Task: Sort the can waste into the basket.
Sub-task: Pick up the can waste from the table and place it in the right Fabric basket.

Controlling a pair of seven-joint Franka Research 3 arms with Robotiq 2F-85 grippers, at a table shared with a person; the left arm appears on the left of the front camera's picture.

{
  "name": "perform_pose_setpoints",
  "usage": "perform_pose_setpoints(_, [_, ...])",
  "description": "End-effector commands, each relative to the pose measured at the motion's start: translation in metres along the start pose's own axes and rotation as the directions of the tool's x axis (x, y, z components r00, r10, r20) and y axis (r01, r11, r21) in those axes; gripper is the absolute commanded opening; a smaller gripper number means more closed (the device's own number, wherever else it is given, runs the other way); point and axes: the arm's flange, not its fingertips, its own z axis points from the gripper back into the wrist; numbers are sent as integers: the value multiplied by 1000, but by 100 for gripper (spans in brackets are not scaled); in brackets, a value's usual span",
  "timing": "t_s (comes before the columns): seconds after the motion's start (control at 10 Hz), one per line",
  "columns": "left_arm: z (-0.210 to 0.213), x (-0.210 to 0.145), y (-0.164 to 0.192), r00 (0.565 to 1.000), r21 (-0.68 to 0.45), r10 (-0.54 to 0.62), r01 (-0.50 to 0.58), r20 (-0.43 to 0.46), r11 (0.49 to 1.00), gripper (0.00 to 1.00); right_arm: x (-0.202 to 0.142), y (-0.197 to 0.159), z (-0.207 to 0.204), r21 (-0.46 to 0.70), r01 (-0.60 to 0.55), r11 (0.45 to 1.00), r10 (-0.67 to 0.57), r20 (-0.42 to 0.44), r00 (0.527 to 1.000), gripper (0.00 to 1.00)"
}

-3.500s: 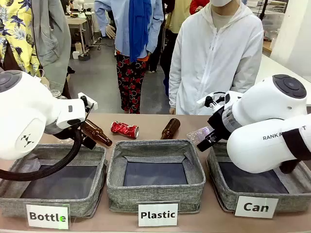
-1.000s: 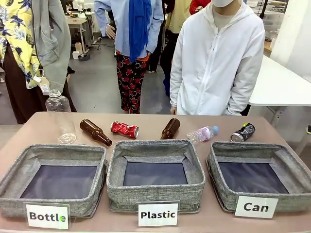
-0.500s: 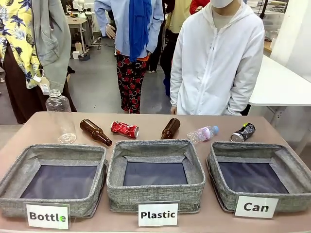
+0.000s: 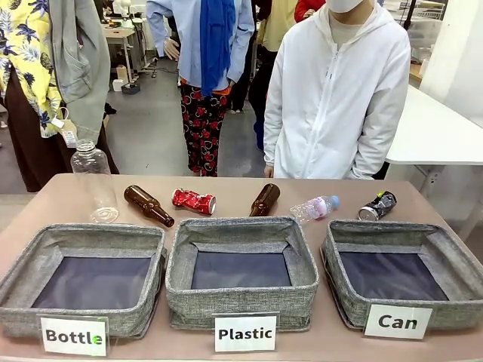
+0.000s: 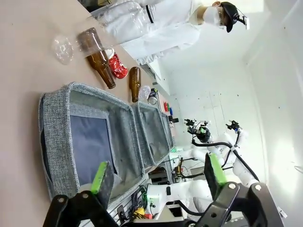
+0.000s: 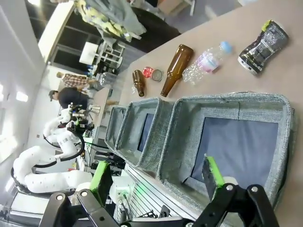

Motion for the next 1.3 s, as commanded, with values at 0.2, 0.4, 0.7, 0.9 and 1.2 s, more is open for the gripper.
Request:
perform_pose_setpoints(0.2, [-10, 14, -46, 977, 75, -188, 196, -99, 978, 100, 3, -1, 0, 19, -30, 999, 30, 20, 999, 100])
perform_pose_setpoints(0.4, [-55, 32, -92, 900, 127, -308, 361, -309, 924, 100, 3, -1, 0, 19, -30, 999, 30, 20, 999, 100])
perform_pose_setpoints(0.7, [-184, 30, -129, 733, 213, -316, 529, -602, 821, 100, 3, -1, 0, 19, -30, 999, 30, 20, 999, 100])
perform_pose_setpoints(0.9, [-280, 2, -133, 618, 234, -291, 627, -730, 743, 100, 3, -1, 0, 19, -30, 999, 30, 20, 999, 100])
perform_pose_setpoints(1.2, [-249, 3, -136, 642, 144, -332, 572, -691, 808, 100, 3, -1, 0, 19, -30, 999, 30, 20, 999, 100])
